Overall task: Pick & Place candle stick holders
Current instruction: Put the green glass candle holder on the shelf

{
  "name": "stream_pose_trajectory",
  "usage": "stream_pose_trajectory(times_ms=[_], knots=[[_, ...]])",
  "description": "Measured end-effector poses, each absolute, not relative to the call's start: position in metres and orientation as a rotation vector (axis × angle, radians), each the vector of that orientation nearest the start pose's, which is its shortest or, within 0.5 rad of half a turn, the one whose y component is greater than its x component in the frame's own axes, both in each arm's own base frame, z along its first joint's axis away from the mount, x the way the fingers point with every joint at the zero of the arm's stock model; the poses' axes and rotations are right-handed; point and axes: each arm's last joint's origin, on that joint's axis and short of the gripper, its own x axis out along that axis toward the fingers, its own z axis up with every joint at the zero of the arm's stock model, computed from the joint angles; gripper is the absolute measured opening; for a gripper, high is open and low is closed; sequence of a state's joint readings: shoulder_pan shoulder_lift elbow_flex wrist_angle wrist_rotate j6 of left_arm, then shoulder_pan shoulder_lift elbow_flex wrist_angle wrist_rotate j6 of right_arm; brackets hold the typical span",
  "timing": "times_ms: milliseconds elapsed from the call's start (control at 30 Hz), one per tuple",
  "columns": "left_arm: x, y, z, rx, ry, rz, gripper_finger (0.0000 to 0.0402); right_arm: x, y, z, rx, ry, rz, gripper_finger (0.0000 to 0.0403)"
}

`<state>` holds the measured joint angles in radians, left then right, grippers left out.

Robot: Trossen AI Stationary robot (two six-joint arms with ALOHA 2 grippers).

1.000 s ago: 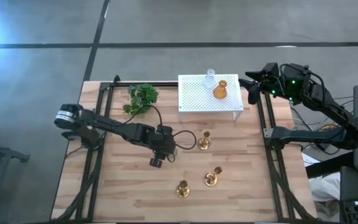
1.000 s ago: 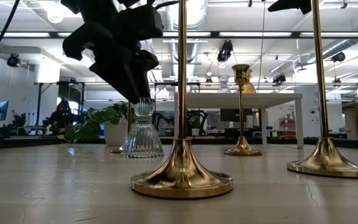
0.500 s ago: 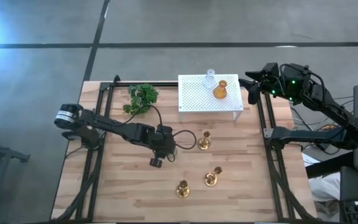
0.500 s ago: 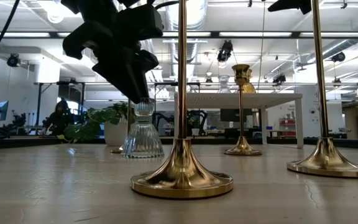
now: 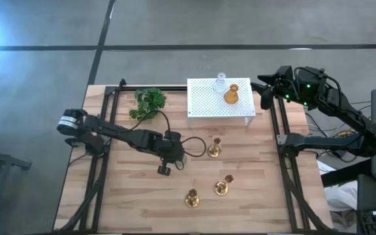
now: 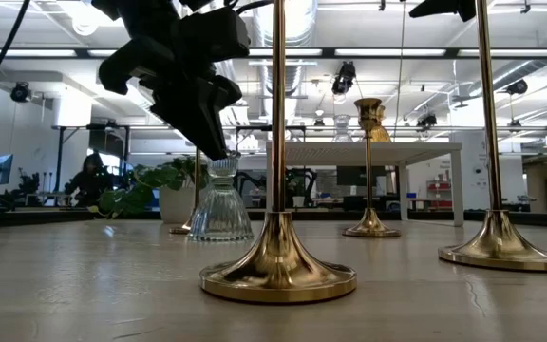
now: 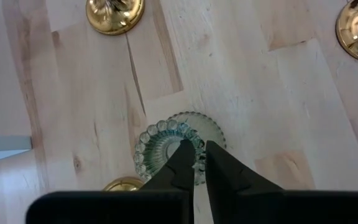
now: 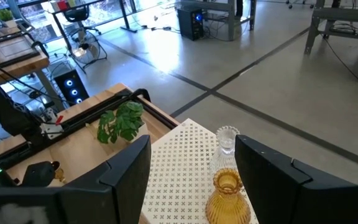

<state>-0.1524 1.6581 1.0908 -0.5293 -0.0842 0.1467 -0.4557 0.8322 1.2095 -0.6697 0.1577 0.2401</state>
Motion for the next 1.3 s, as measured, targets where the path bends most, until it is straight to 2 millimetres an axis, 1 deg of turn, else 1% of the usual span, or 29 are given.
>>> stream_pose_trajectory(times_ms=[200, 367, 700, 933, 1300], knots=[[0.325, -0.048, 0.204, 0.266, 1.075, -0.137, 0.0021, 0.124, -0.066, 0.417, 0.274, 0.218, -0.642, 0.0224], [0.331, -0.049, 0.216, 0.267, 1.034, -0.132, 0.0021, 0.124, -0.066, 0.417, 0.275, 0.217, -0.641, 0.0224], [0.330, -0.050, 0.233, 0.269, 1.083, -0.143, 0.0017, 0.124, -0.066, 0.417, 0.276, 0.217, -0.641, 0.0224], [0.336, -0.051, 0.250, 0.261, 1.050, -0.148, 0.0014, 0.124, -0.066, 0.417, 0.275, 0.218, -0.641, 0.0224], [0.333, -0.050, 0.246, 0.260, 1.074, -0.138, 0.0014, 0.124, -0.066, 0.416, 0.273, 0.226, -0.640, 0.0224]])
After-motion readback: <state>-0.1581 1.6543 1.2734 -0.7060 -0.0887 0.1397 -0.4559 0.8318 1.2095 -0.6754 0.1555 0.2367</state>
